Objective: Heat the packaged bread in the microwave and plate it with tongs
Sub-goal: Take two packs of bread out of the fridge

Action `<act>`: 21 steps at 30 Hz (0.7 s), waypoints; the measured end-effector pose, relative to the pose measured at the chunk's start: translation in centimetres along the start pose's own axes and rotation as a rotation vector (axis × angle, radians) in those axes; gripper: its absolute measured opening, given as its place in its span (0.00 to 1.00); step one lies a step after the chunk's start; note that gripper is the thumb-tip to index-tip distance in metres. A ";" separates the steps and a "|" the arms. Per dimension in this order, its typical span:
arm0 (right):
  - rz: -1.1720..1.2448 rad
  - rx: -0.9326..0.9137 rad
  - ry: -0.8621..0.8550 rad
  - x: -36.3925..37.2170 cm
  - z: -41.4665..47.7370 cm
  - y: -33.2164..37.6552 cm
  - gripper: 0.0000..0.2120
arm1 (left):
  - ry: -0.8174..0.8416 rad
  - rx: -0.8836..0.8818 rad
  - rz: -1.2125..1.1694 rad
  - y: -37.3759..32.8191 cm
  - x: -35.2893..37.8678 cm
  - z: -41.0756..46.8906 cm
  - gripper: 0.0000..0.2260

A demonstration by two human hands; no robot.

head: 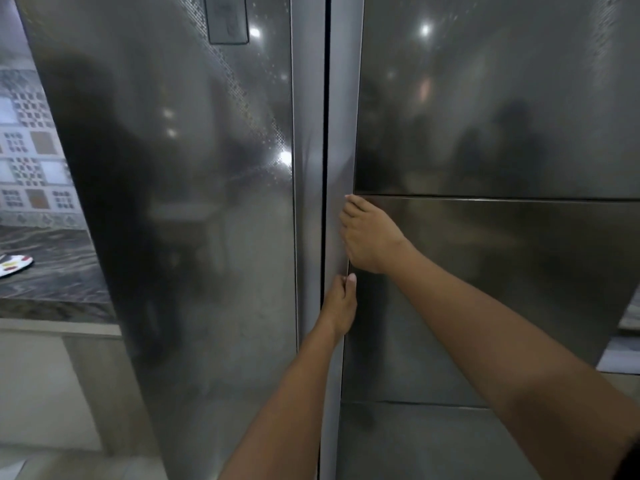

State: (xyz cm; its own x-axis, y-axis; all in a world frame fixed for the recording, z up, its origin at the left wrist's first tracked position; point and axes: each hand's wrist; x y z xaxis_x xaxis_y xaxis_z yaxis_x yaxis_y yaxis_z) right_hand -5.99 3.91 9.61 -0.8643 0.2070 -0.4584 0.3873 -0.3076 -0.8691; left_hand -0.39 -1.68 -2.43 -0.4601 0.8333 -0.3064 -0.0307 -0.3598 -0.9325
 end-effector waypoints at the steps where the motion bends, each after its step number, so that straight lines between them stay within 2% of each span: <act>1: 0.000 -0.002 -0.001 0.0 0.0 0.1 0.25 | 0.007 -0.002 0.000 0.0 -0.1 0.0 0.07; 4: 0.014 -0.007 0.000 -0.3 -0.5 0.2 0.24 | -0.018 -0.010 0.004 -0.1 0.1 -0.5 0.07; 9: 0.238 0.006 -0.185 -0.8 -3.7 0.5 0.26 | -0.140 0.024 0.079 -0.3 2.0 -3.7 0.12; 14: 0.281 0.032 -0.340 -1.8 -8.5 0.5 0.20 | -0.294 0.099 0.183 -1.0 4.6 -8.4 0.12; 18: 0.328 0.027 -0.405 -2.9 -13.5 0.2 0.18 | -0.277 0.119 0.285 -1.9 6.4 -12.5 0.12; 21: 0.372 0.021 -0.438 -3.5 -17.7 -0.1 0.17 | -0.273 0.202 0.358 -2.8 7.6 -16.2 0.11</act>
State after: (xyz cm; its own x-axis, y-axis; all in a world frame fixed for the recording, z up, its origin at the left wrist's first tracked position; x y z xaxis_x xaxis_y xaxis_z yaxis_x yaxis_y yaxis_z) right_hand 2.65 19.67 8.03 -0.7252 -0.3214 -0.6090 0.6881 -0.3053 -0.6583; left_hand 10.59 12.47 -5.30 -0.6878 0.5119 -0.5146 0.0128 -0.7003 -0.7137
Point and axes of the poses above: each hand's wrist, its own z-axis towards the middle knuckle, its own x-axis out of the palm, y = z × x, and after that the axes turned 10 degrees about y, right-handed
